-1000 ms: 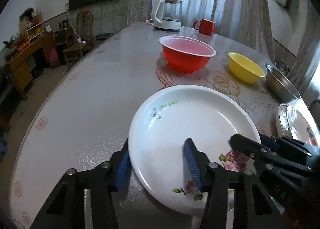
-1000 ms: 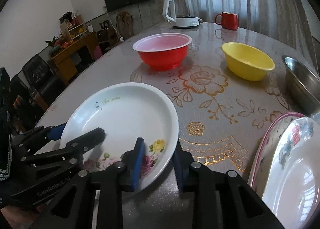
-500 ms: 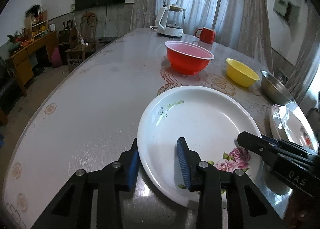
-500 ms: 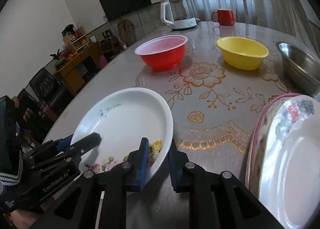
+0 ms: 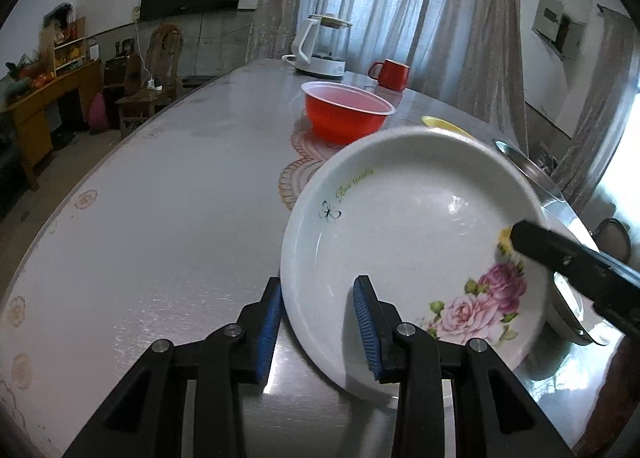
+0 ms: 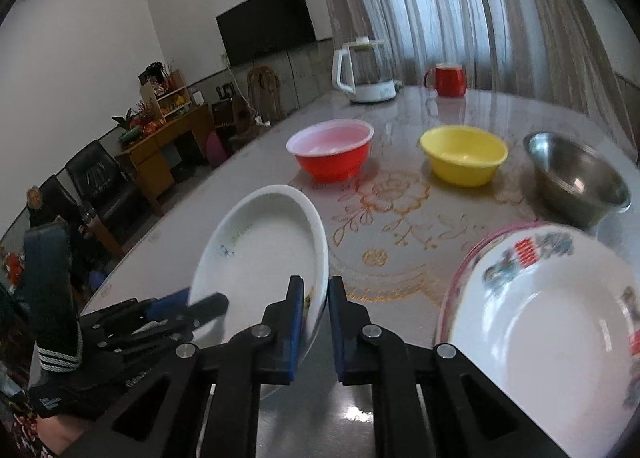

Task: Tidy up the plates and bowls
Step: 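Carry the rose-pattern plate with both grippers over the stacked plates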

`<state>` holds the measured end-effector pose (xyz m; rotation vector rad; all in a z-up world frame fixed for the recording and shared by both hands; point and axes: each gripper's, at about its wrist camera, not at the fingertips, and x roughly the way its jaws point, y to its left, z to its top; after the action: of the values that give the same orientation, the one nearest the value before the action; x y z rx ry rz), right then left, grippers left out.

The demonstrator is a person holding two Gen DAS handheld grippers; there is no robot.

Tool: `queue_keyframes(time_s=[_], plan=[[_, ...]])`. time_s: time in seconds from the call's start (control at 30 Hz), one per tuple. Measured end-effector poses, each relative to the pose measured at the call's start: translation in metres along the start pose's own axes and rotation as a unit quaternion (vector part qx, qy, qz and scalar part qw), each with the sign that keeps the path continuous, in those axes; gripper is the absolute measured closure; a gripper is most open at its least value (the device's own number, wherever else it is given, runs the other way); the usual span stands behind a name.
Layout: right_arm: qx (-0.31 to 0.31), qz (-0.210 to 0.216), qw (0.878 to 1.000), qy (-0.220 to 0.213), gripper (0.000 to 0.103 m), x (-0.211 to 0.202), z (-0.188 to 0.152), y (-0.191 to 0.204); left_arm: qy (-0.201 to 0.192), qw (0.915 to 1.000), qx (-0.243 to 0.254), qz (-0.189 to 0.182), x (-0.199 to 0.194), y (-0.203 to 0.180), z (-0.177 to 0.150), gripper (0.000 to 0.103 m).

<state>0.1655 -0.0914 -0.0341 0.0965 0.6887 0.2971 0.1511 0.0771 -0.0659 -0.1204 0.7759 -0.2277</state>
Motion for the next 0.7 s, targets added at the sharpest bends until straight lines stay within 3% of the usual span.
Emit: queue_keyframes(time_s=[0.33,0.7], plan=[[0.017,-0.005,1.0,-0.005,0.091,-0.01,0.003,-0.017,0.007,0.9998,-0.001,-0.018,0.005,-0.011,-0.001,0.067],[0.036,-0.022,0.999,-0.019,0.092,-0.031,0.004,-0.046,0.022,0.9962,-0.003,-0.084,0.012,-0.042,0.001,0.068]])
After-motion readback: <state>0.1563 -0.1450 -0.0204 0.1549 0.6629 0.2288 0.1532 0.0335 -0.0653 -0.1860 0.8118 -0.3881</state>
